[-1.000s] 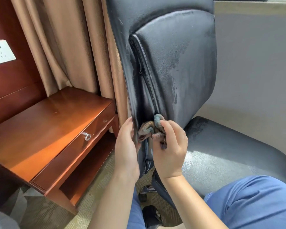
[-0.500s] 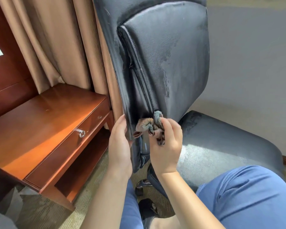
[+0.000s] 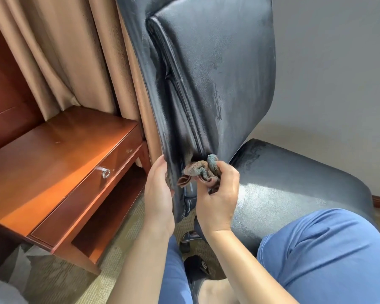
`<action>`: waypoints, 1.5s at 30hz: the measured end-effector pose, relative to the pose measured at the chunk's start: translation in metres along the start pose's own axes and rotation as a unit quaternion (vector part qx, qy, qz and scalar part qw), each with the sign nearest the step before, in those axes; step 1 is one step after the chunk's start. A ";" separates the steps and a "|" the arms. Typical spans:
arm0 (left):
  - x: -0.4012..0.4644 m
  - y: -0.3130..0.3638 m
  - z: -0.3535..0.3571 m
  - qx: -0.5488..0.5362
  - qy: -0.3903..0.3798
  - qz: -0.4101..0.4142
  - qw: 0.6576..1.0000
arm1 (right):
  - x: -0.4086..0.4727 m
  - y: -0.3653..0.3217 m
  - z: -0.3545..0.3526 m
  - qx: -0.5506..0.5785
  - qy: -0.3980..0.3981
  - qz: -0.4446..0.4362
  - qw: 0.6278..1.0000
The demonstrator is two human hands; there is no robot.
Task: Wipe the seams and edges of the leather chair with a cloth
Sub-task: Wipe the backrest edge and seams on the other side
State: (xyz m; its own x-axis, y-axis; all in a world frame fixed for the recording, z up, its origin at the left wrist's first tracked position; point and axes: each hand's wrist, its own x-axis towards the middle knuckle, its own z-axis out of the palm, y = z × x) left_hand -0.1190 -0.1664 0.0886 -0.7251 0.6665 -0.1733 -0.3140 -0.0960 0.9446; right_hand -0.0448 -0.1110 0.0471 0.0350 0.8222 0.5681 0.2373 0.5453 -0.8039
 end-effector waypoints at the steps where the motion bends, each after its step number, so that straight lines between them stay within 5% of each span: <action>1: 0.000 -0.001 -0.001 0.000 0.003 -0.004 1.000 | -0.003 0.003 0.000 -0.004 -0.007 0.008 1.000; 9: 0.006 -0.011 -0.007 0.013 -0.005 -0.024 1.000 | -0.036 0.022 -0.006 -0.003 -0.077 0.251 0.965; 19: 0.005 -0.016 -0.007 0.012 -0.026 -0.032 0.999 | -0.022 0.006 0.002 0.030 -0.026 0.182 0.982; 35: 0.002 -0.018 -0.006 0.017 -0.013 -0.046 0.999 | -0.054 0.034 0.035 0.076 -0.043 0.434 0.896; 45: 0.009 -0.015 -0.015 0.016 -0.008 -0.054 0.998 | -0.052 0.032 0.046 0.101 -0.082 0.511 0.849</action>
State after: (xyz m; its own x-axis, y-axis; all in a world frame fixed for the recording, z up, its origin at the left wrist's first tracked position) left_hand -0.1298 -0.1706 0.0682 -0.6784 0.6831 -0.2704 -0.3693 0.0011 0.9293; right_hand -0.0836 -0.1284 -0.0164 -0.0171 0.8853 -0.4648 -0.0073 -0.4649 -0.8853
